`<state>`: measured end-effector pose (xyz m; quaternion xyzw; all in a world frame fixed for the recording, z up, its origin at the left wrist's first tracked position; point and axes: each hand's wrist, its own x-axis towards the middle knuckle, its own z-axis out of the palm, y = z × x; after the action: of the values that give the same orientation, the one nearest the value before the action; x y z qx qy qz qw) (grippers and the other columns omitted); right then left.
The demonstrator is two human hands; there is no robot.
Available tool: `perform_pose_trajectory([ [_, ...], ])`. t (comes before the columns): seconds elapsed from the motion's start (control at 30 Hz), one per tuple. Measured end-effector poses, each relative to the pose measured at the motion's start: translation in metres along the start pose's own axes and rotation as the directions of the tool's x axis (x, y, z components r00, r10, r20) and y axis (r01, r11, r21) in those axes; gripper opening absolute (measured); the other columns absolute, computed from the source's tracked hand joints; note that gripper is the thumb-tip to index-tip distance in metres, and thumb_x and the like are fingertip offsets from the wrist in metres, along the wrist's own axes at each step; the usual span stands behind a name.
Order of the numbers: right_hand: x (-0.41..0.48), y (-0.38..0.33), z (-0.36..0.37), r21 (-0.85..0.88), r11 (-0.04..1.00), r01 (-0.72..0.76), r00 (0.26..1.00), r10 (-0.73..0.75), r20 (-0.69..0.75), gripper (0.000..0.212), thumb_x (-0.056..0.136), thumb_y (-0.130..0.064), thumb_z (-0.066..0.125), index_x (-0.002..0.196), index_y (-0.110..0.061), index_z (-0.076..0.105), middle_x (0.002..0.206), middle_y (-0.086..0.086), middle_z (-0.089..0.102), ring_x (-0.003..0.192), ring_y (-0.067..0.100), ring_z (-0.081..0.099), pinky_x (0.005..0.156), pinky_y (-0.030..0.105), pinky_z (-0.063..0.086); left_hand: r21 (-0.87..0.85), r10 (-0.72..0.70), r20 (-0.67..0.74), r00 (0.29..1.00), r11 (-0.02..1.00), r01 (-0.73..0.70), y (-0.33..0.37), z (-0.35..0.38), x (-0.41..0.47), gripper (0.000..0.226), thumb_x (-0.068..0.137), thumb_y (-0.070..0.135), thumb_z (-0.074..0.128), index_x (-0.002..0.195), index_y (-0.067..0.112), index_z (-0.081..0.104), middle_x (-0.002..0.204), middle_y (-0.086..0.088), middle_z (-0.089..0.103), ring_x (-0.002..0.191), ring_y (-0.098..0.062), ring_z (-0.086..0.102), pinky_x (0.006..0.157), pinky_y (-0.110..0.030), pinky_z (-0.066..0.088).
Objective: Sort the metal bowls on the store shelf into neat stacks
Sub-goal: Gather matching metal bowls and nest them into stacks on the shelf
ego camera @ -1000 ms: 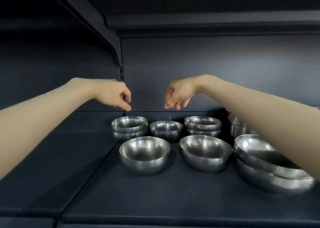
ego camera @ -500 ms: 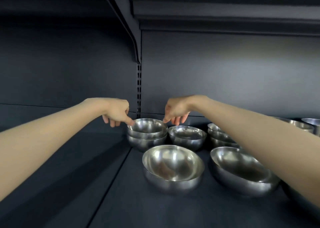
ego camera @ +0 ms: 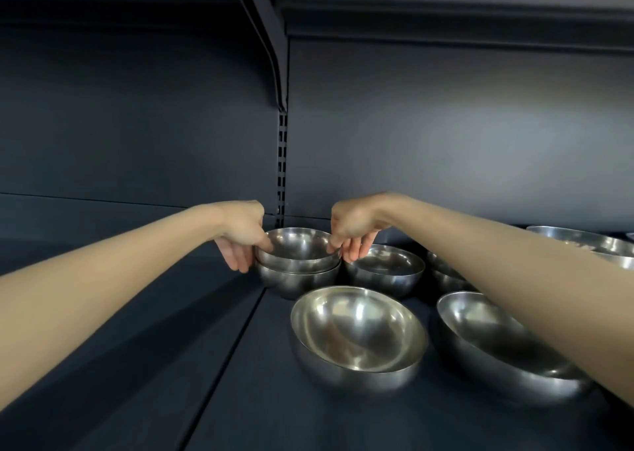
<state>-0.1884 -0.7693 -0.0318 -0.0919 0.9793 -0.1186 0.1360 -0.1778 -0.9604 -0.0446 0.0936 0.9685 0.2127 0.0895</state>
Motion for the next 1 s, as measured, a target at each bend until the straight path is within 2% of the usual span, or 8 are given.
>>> perform_pose_trajectory([
  [0.07,0.001,0.0,0.002,0.012,1.0,-0.012,1.0,0.012,0.006,0.02,0.095,-0.01,0.052,0.104,0.005,0.062,0.074,0.011,0.062,0.061,0.016,0.061,0.065,0.028,0.055,-0.031,-0.011,-0.007,1.0,0.999,0.011,0.001,0.003,0.001,0.025,0.094,0.011,0.055,0.095,-0.013,0.058,0.073,-0.023,0.069,0.05,-0.02,0.068,0.044,-0.025,0.054],
  [0.1,0.001,0.0,0.003,0.019,1.0,-0.014,1.0,0.014,0.005,0.02,0.095,-0.009,0.051,0.103,0.005,0.062,0.075,0.011,0.062,0.062,0.016,0.061,0.064,0.028,0.055,-0.049,-0.014,-0.017,1.0,0.999,0.013,0.001,0.005,0.001,0.022,0.094,0.009,0.054,0.096,-0.013,0.056,0.067,-0.021,0.069,0.049,-0.02,0.068,0.044,-0.024,0.054],
  [0.23,0.003,0.002,0.004,0.019,1.0,-0.017,1.0,0.017,-0.009,0.023,0.095,-0.009,0.047,0.075,-0.004,0.059,0.061,0.007,0.063,0.054,0.013,0.058,0.055,0.024,0.053,-0.145,-0.026,-0.086,0.996,0.989,0.013,-0.002,0.01,0.004,0.012,0.091,0.001,0.052,0.089,-0.011,0.055,0.055,-0.017,0.067,0.048,-0.021,0.068,0.045,-0.024,0.055],
  [0.37,0.005,0.003,0.004,0.018,1.0,-0.02,1.0,0.02,-0.001,0.025,0.095,-0.01,0.047,0.073,-0.007,0.059,0.042,-0.003,0.06,0.047,0.011,0.05,0.051,0.021,0.05,-0.202,-0.042,-0.103,0.994,0.979,0.021,-0.004,0.012,0.004,0.017,0.089,-0.001,0.053,0.092,-0.016,0.058,0.056,-0.019,0.067,0.047,-0.022,0.067,0.047,-0.026,0.057],
  [0.53,0.005,0.004,0.005,0.063,0.998,-0.003,1.0,0.003,0.001,0.025,0.094,-0.008,0.046,0.073,-0.005,0.059,0.043,-0.002,0.061,0.05,0.012,0.051,0.05,0.021,0.049,-0.208,-0.052,-0.107,0.993,0.978,0.029,-0.005,0.011,0.003,0.015,0.088,-0.001,0.054,0.089,-0.016,0.06,0.056,-0.018,0.067,0.048,-0.022,0.067,0.049,-0.026,0.058],
  [0.67,0.005,0.003,0.005,0.076,0.997,0.011,1.0,-0.013,0.022,0.023,0.093,-0.009,0.047,0.074,-0.006,0.059,0.043,-0.003,0.06,0.04,0.008,0.049,0.047,0.02,0.047,-0.209,-0.072,-0.105,0.992,0.977,0.049,-0.008,0.008,0.002,0.015,0.089,0.002,0.056,0.088,-0.012,0.061,0.057,-0.016,0.068,0.05,-0.021,0.069,0.05,-0.027,0.058],
  [0.77,0.007,0.0,0.004,0.076,0.997,0.013,1.0,-0.014,0.016,0.023,0.094,-0.01,0.048,0.075,-0.006,0.059,0.043,-0.002,0.06,0.037,0.007,0.047,0.046,0.019,0.046,-0.215,-0.088,-0.092,0.992,0.974,0.066,-0.01,0.009,-0.001,0.022,0.092,0.008,0.056,0.094,-0.012,0.062,0.067,-0.019,0.071,0.056,-0.022,0.071,0.051,-0.027,0.058],
  [1.0,0.008,0.0,0.007,0.073,0.997,0.006,1.0,-0.007,0.013,0.026,0.095,-0.009,0.044,0.073,-0.005,0.058,0.043,-0.002,0.06,0.033,0.005,0.045,0.042,0.017,0.044,-0.305,-0.114,0.001,0.993,0.946,0.109,-0.012,0.012,-0.006,0.029,0.095,0.014,0.055,0.103,-0.014,0.06,0.074,-0.023,0.072,0.067,-0.028,0.073,0.056,-0.027,0.06],
])
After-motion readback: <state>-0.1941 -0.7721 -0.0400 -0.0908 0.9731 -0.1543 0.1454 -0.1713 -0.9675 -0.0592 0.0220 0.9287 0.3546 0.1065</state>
